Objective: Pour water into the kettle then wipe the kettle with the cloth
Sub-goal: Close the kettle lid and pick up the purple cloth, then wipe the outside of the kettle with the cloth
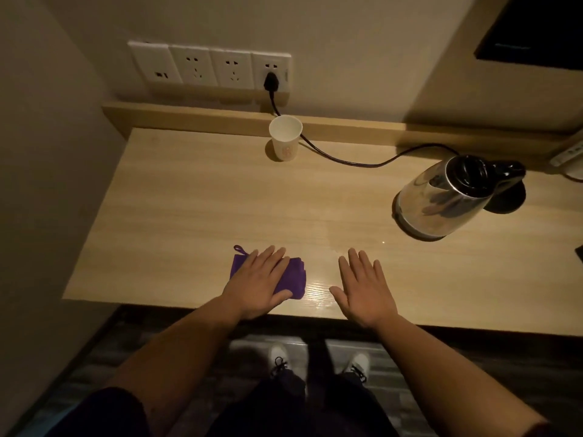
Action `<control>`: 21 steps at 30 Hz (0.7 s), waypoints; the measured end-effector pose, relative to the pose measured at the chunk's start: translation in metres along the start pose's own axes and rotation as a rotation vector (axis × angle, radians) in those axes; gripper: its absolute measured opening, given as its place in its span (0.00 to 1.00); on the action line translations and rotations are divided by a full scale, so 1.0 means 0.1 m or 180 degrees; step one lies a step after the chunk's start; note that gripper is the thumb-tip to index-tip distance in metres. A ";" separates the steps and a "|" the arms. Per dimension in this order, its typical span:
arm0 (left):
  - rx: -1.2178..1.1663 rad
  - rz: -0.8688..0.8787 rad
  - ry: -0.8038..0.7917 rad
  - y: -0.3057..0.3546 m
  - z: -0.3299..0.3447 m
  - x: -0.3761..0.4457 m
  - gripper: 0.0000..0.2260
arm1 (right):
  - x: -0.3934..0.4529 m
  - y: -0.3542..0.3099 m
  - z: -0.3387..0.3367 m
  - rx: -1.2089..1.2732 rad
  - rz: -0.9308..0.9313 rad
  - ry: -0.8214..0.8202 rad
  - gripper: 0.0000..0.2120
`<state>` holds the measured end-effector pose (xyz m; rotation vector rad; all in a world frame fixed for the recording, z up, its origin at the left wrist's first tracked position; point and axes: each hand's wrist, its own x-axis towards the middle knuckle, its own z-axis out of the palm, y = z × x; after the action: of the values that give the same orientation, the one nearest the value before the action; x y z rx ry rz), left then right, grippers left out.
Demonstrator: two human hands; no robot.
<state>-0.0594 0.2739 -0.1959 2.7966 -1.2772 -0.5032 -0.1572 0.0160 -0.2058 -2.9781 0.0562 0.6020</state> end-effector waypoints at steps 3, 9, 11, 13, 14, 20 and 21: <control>0.0126 0.0254 0.0253 -0.05 0.09 -0.03 0.33 | 0.01 0.01 0.03 -0.0001 0.0051 -0.0002 0.36; 0.0355 0.0287 0.0391 0.00 0.07 0.03 0.21 | -0.02 -0.04 -0.03 0.0053 0.0114 -0.0156 0.35; 0.0216 0.0182 0.0297 0.06 0.02 0.05 0.18 | -0.03 -0.04 -0.08 0.0089 0.0120 -0.0223 0.35; -0.0142 -0.0054 0.0278 0.10 -0.03 0.08 0.18 | -0.06 -0.03 -0.13 0.0164 0.0121 -0.0283 0.35; -0.0329 -0.0183 0.0281 0.13 -0.06 0.10 0.19 | -0.09 -0.01 -0.16 0.0243 0.0146 -0.0278 0.35; -0.1017 -0.0522 0.0447 0.36 -0.28 0.40 0.21 | -0.32 0.41 -0.42 0.0586 0.0533 0.0518 0.23; -0.1129 -0.0560 0.0445 0.40 -0.31 0.49 0.20 | -0.34 0.53 -0.46 0.0639 0.0695 0.0725 0.20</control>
<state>-0.0491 0.2074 -0.1746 2.5998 -0.8261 -0.4763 -0.1740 -0.0415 -0.1557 -2.8472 0.4372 0.2545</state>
